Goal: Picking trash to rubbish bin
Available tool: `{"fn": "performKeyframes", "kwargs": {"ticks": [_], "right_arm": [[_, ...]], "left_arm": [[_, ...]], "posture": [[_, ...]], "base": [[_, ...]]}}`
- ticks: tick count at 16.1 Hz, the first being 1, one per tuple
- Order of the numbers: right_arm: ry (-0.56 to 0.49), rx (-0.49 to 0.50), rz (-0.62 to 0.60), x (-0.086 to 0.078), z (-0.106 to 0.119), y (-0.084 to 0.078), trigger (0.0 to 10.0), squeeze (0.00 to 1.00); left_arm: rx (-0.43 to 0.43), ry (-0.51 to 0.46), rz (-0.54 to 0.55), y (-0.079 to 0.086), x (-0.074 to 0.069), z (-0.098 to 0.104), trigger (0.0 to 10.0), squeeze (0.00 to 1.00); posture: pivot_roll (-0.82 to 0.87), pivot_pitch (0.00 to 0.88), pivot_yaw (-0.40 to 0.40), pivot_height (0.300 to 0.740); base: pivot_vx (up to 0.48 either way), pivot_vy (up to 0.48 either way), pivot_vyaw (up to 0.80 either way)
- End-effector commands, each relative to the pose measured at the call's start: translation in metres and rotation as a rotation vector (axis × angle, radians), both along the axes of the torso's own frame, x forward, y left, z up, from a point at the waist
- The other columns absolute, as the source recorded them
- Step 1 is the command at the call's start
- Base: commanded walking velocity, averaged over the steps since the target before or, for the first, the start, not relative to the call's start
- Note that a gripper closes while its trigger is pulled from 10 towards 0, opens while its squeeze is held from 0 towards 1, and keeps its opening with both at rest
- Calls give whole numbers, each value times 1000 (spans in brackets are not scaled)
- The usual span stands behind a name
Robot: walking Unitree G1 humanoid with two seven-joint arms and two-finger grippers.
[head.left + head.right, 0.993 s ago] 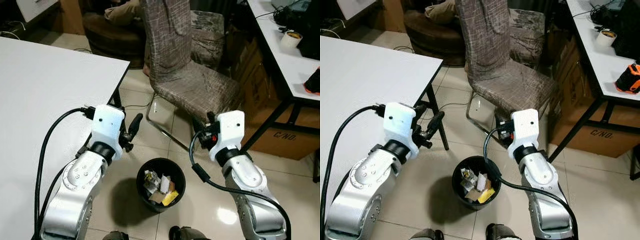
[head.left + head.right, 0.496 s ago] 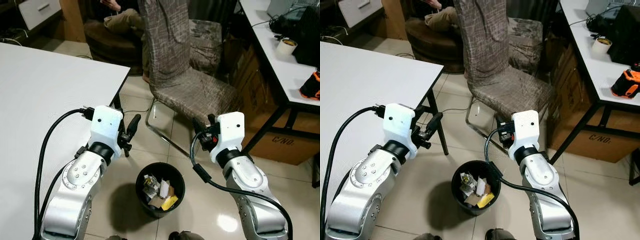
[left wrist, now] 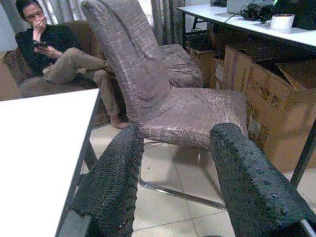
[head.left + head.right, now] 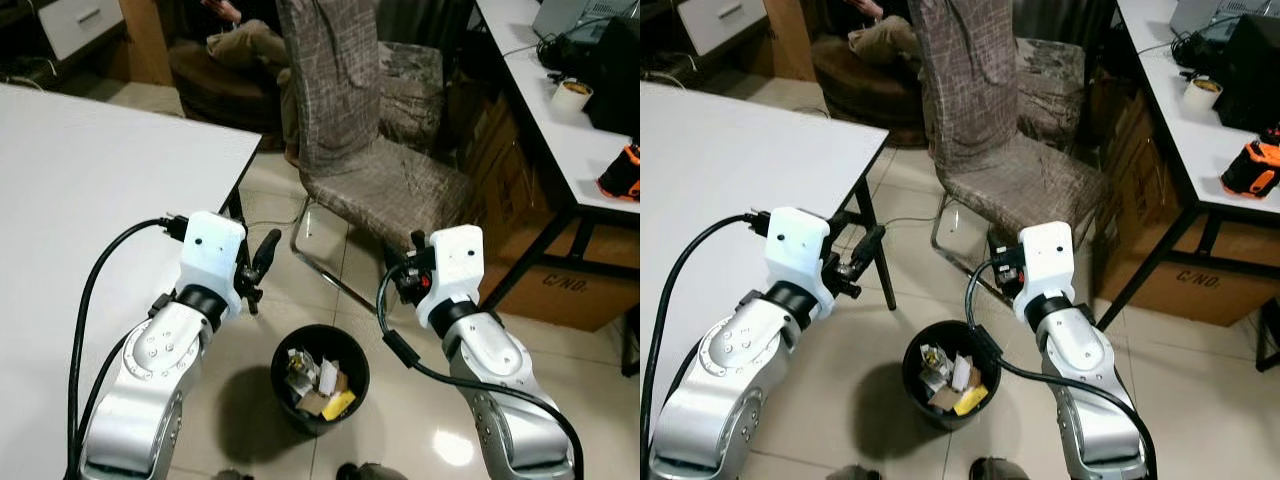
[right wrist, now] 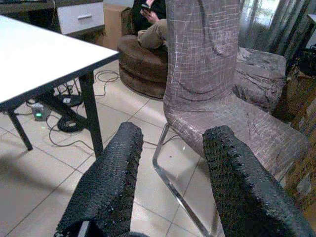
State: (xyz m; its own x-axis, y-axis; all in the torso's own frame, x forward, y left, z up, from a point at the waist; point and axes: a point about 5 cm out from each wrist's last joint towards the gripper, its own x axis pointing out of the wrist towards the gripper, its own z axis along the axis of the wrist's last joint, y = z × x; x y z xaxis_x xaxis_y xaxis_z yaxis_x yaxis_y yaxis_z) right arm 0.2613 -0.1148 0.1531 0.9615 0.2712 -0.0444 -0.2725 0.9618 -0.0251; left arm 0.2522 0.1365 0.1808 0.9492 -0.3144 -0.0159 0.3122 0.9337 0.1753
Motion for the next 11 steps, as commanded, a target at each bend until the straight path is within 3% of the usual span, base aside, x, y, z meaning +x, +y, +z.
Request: {"fn": "performKeyframes", "kwargs": {"ticks": [1, 11], "right_arm": [[-8, -2, 3, -2, 4, 0, 10000, 0], [10, -9, 18, -3, 2, 1, 10000, 0]], "left_arm": [[6, 11, 2, 1, -2, -3, 10000, 0], [2, 17, 13, 2, -6, -5, 10000, 0]], "posture": [[-36, 70, -55, 740], [-31, 81, -64, 740]], "base": [[-255, 0, 0], [-270, 0, 0]]}}
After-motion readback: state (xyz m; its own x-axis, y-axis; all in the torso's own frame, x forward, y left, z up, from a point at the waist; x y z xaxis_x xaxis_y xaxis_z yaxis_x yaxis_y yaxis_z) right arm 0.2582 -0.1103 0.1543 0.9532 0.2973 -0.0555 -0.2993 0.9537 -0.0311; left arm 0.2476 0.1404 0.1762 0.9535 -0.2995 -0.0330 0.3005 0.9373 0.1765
